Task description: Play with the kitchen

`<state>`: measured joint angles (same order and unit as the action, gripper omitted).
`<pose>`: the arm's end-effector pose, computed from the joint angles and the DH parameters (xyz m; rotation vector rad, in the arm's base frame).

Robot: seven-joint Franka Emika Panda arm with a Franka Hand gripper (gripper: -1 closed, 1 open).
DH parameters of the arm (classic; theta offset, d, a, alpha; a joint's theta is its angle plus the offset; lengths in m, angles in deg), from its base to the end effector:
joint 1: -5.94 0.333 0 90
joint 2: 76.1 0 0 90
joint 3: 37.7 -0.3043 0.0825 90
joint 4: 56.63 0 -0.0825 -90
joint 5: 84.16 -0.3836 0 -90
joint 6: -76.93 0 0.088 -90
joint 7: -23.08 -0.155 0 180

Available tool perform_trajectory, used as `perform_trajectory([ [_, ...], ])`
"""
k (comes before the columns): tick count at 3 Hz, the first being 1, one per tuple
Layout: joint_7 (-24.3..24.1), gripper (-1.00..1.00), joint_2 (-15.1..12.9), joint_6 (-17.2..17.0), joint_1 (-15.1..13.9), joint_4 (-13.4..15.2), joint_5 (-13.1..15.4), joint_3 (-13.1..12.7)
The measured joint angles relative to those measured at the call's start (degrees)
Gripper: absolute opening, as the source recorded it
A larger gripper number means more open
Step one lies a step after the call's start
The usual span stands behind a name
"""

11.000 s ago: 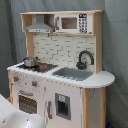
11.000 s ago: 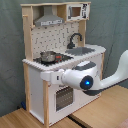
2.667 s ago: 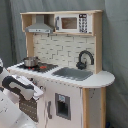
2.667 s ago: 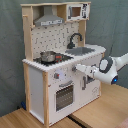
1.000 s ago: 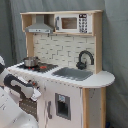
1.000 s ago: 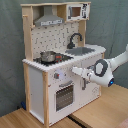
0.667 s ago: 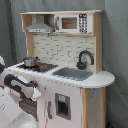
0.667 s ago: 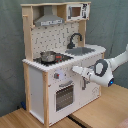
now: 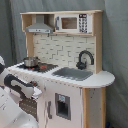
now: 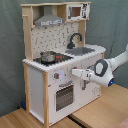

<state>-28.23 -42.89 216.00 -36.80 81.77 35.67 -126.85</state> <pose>0.4003 0.3482 0.3147 0.7991 1.4131 0.9368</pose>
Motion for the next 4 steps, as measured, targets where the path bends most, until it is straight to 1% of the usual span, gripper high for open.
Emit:
perform_trajectory([
  [2,12.98,-1.00,0.02,-0.07,0.00,0.11,-0.03,0.03],
  [4,24.99,-1.00,0.03,-0.32,0.01,0.22,-0.15,0.02],
])
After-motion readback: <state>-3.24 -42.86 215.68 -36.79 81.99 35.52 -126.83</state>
